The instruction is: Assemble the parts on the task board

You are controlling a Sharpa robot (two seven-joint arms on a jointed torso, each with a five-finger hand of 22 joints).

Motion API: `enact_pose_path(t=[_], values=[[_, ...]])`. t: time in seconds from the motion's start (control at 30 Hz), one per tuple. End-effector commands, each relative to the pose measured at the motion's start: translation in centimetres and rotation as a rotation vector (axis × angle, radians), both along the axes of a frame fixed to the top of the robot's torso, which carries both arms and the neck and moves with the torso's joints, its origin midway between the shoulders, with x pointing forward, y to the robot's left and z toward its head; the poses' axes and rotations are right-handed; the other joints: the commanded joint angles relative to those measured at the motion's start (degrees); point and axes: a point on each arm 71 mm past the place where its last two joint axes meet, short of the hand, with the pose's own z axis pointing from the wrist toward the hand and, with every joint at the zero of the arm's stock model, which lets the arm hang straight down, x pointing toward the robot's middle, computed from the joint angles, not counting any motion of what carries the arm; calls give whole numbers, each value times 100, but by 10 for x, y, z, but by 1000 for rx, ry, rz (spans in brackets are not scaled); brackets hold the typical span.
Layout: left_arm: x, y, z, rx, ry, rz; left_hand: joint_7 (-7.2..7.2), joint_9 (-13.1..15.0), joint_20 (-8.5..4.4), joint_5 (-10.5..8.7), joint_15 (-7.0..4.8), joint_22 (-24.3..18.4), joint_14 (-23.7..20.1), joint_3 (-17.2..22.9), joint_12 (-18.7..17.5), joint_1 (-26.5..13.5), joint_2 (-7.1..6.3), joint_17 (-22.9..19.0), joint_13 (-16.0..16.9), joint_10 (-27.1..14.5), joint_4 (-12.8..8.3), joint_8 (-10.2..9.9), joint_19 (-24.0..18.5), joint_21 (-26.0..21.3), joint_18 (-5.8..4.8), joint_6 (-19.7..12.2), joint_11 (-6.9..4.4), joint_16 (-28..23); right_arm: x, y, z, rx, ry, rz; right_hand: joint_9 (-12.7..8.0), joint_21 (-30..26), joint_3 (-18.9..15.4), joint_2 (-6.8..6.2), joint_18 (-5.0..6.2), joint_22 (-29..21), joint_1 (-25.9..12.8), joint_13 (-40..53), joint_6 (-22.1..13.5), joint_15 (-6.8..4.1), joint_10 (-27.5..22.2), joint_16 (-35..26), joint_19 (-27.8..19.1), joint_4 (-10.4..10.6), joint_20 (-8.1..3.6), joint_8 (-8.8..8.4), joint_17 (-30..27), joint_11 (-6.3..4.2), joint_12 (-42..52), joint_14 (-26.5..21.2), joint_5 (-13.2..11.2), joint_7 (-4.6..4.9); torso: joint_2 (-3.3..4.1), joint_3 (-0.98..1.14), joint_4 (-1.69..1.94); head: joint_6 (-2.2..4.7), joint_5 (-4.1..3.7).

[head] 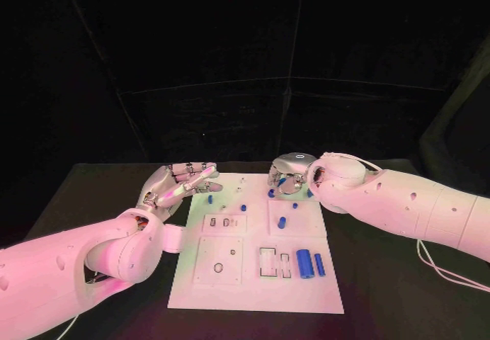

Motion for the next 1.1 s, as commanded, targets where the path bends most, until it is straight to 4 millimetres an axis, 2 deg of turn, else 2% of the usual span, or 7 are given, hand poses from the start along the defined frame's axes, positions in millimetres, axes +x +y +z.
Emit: enact_pose_path(t=[0.03, 0.07, 0.37, 0.57, 0.9, 0.97, 1.1], values=[[0, -2, 2, -5, -9, -18, 38, -6, 45, 27, 4, -8, -21, 10, -39, -4, 44, 5, -6, 3, -29, -35, 12, -36, 77, -4, 36, -13, 1, 1, 0, -20, 5, 11, -3, 52, 74, 27, -48, 57, -18, -10, -40, 44, -41, 74, 49, -3, 0, -27, 62, 16, -10, 95, -24, 0, 21, -4, 5, -4, 5], [0, -2, 2, -5, -9, -19, 40, -7, 45, 27, 5, -9, -21, 9, -42, -4, 45, 6, -6, 1, -30, -37, 13, -38, 78, -4, 37, -15, 1, 2, 0, -20, 6, 11, -3, 59, 83, 28, -49, 66, -18, -10, -40, 44, -42, 86, 51, -3, 1, -28, 73, 16, -10, 94, -24, 1, 20, -7, 7, -23, 3], [0, -2, 2, -4, -7, -21, 48, -9, 47, 28, 5, -15, -12, 7, -58, -1, 56, 13, -7, -6, -43, -49, 20, -42, 79, -9, 42, -20, 2, 4, -2, -25, 15, 19, -4, 146, 226, 55, -64, 178, -38, -12, -39, 53, -42, 228, 71, 7, 12, -27, 189, 23, -11, 79, -38, 9, 76, 8, 13, -13, -11], [1, -1, 2, 0, -3, -17, 49, -9, 47, 27, 6, -16, -8, 8, -63, -1, 61, 16, -7, -7, -46, -52, 23, -43, 79, -9, 43, -21, 3, 6, -3, -33, 32, 30, -3, 243, 324, 61, -91, 338, -70, -12, -37, 62, -52, 384, 136, 24, 21, -25, 358, 29, -11, 89, -55, 16, 86, 12, 15, -23, -9], [3, -1, 2, 3, 1, -15, 51, -9, 47, 27, 5, -19, 0, 8, -69, -2, 72, 20, -6, -6, -50, -56, 29, -45, 80, -6, 44, -23, 4, 7, -5, -36, 43, 36, 3, 391, 658, 81, -120, 546, -85, -12, 27, 60, 11, 593, 192, 34, 26, -16, 513, 18, -6, 71, -91, 3, 106, 5, 22, -25, 20], [3, -1, 2, 4, 2, -15, 51, -9, 47, 27, 5, -20, 3, 9, -72, -2, 78, 23, -6, -5, -53, -58, 31, -46, 81, -5, 44, -23, 4, 8, -5, -33, 39, 38, 6, 405, 750, 94, -120, 559, -64, -11, 52, 55, 33, 603, 187, 26, 24, -10, 502, 11, -4, 59, -102, -3, 107, 8, 22, -14, 47], [3, 0, 2, 4, 3, -15, 52, -9, 47, 27, 5, -21, 6, 9, -74, -1, 81, 24, -5, -4, -55, -59, 33, -46, 81, -3, 44, -24, 5, 7, -3, -14, 18, 41, 16, 473, 933, 121, -140, 674, -28, -6, 127, 44, 119, 662, 241, 14, 16, 9, 550, 0, 11, 56, -112, -3, 112, 11, 23, -28, 13]])
